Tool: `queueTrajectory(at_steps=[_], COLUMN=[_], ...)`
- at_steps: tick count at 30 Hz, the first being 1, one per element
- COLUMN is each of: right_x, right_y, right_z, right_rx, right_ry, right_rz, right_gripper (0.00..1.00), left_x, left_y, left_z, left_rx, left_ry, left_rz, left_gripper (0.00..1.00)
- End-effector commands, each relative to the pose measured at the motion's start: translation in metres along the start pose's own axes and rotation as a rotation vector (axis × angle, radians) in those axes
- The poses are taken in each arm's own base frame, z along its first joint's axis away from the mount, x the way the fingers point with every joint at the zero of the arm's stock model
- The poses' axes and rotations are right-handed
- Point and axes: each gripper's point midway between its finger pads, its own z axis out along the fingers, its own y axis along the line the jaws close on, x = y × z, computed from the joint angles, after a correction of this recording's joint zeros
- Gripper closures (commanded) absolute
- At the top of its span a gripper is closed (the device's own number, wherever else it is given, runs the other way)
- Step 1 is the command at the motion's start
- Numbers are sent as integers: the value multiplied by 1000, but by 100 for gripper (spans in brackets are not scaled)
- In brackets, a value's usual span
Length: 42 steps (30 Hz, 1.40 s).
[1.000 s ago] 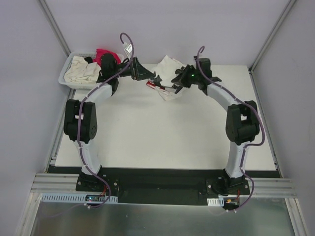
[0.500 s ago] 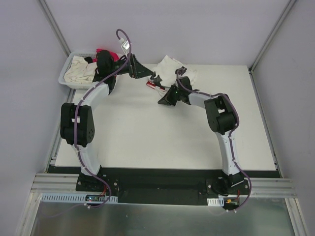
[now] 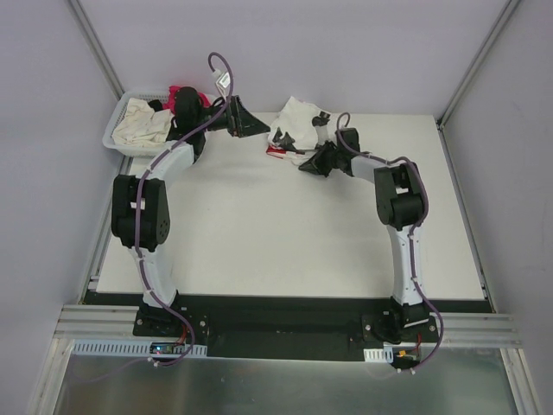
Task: Fold and stack the t-shirts
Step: Put the neatly folded tshirt into the corner of the board with the right arm
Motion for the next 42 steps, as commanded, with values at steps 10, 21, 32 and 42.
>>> queueTrajectory(at_steps=[10,21,32,42], right_x=[-126,-82,-56,-116], right_y=[-22,-32,29,64], right_z=[-42,-78,-146,-104], right_rx=[36,43,-65,-108], right_ry=[-232,-205,-243,-260], right_rz=[7,29,-56,-121], right_gripper=[99,95,93,91], left_x=[-14,-13,-8,2], left_y=[11,3,-9,-5], left_z=[2,0,-5,-7], left_rx=[32,48,62,47], left_ry=[8,-11,-26,-30], left_rz=[39,48,60,34], left_gripper=[11,11,11,11])
